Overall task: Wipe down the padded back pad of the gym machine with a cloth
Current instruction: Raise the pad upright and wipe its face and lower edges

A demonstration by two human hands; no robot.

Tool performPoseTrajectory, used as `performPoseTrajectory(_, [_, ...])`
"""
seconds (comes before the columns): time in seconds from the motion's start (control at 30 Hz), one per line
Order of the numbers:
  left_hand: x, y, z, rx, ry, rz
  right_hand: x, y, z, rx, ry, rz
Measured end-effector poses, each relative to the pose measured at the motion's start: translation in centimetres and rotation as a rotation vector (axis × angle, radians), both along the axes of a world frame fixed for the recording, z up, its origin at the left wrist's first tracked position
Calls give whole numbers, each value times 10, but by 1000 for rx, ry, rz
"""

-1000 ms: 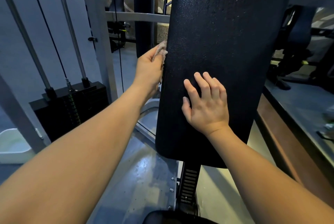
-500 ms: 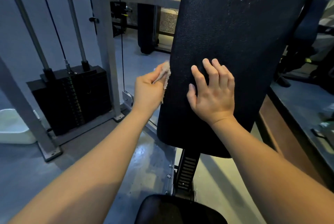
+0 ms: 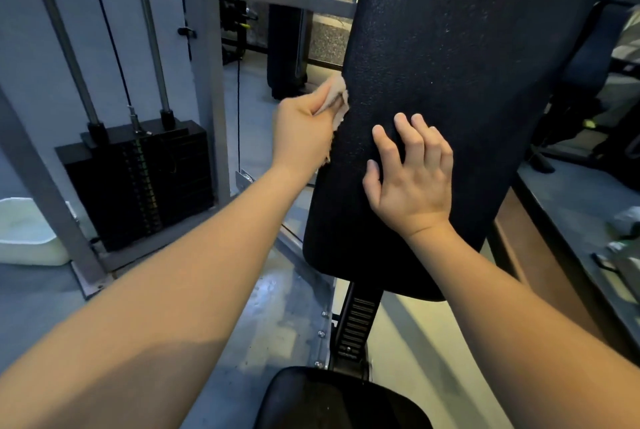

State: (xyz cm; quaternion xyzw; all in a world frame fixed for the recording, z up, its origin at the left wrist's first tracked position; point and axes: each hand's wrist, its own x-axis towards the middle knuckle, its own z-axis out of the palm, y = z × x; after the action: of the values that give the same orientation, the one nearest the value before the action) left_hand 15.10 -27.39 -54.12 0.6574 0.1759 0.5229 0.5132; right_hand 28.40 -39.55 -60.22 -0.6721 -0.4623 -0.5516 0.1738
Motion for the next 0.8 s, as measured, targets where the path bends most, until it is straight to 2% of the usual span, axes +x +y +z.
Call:
performPoseTrajectory(0.13, [-27, -21, -74, -103, 148, 27, 0, 1, 0, 6, -12, 10])
performPoseTrajectory(0.23, [-39, -32, -101, -130, 198, 24, 0, 0, 0, 2, -11, 8])
performPoseTrajectory(0.47, [-32, -24, -70, -71, 360, 106, -12, -6, -6, -80, 78, -30])
performPoseTrajectory(0.6, [-11, -11, -22, -159, 156, 5, -12, -6, -10, -58, 69, -22])
performPoseTrajectory(0.67, [-1, 4, -6, -144, 103, -71, -12, -5, -10, -52, 59, -27])
performPoseTrajectory(0.73, [-2, 12, -14, -82, 127, -95, -13, -5, -11, -54, 61, -29])
performPoseTrajectory(0.8, [-12, 10, -47, -64, 245, -55, -13, -4, -12, -56, 68, -31])
